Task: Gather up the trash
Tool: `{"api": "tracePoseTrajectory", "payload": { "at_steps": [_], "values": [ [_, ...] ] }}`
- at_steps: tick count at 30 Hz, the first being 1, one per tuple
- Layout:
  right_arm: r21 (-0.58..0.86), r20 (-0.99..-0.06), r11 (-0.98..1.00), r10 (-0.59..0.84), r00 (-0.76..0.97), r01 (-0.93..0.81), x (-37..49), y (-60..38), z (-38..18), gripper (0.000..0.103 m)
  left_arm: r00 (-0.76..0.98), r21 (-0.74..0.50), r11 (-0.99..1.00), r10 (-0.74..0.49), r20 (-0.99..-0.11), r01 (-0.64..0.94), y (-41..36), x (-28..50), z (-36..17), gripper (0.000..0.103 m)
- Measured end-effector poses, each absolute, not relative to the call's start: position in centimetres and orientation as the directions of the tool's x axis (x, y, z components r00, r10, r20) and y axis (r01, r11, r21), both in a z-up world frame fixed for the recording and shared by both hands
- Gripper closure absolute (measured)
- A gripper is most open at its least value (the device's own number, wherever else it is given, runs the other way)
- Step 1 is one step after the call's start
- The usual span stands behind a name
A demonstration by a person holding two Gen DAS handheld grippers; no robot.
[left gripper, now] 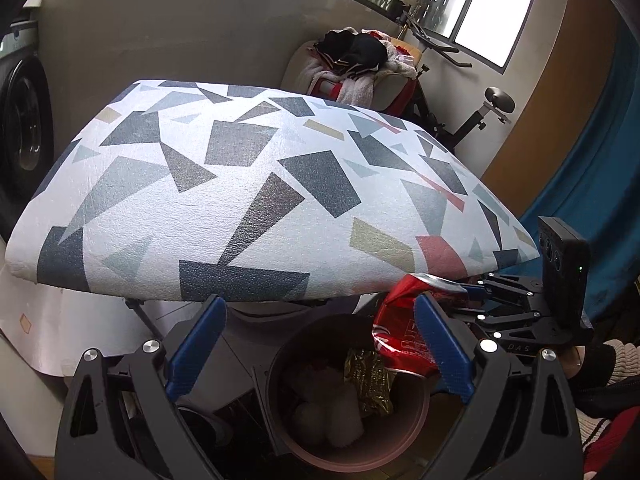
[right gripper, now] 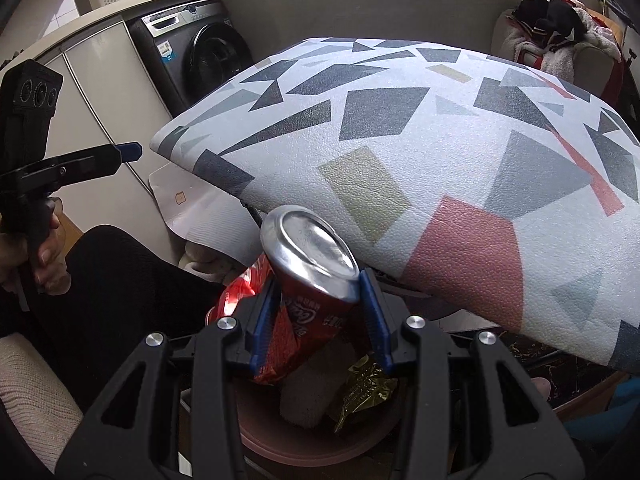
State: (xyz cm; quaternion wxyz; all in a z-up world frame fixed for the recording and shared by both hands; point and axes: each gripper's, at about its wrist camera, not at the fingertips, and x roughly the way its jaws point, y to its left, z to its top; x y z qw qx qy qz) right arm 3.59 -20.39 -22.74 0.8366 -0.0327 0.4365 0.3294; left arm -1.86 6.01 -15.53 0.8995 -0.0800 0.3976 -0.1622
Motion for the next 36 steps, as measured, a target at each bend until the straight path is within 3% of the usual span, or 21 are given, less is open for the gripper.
{"api": "tracePoseTrajectory", "payload": {
  "at_steps": [4, 8, 14, 24, 36],
  "values": [
    [0.215, -0.764, 0.790, 0.503, 0.405, -0.574, 3.7, -20.3, -23.0, 0.053, 0.629, -0.277, 0.934, -0.357, -0.691, 0.227, 6.0, -1.9, -15.7, 0.010],
    [0.201, -0.762, 0.800, 0.490, 0.423, -0.565, 3.8, -20.5, -22.9, 0.030, 0.625, -0.279, 0.934, -0.358, -0.694, 0.226, 5.9, -2.0, -15.8, 0.010],
    [0.192, -0.756, 0.818, 0.475, 0.450, -0.542, 4.0, -20.9, -22.7, 0.008, 0.627, -0.271, 0.936, -0.351, -0.696, 0.224, 5.9, -1.9, -15.9, 0.010],
    [0.133, -0.739, 0.850, 0.428, 0.520, -0.509, 5.1, -21.5, -19.9, 0.006, 0.683, -0.125, 0.966, -0.248, -0.687, 0.225, 4.8, -1.2, -13.8, 0.007],
    [0.074, -0.612, 0.920, 0.346, 0.711, -0.384, 8.7, -24.5, -7.7, 0.006, 0.823, -0.019, 0.973, -0.205, -0.530, 0.230, 3.3, 1.1, -3.3, 0.006]
  ]
}}
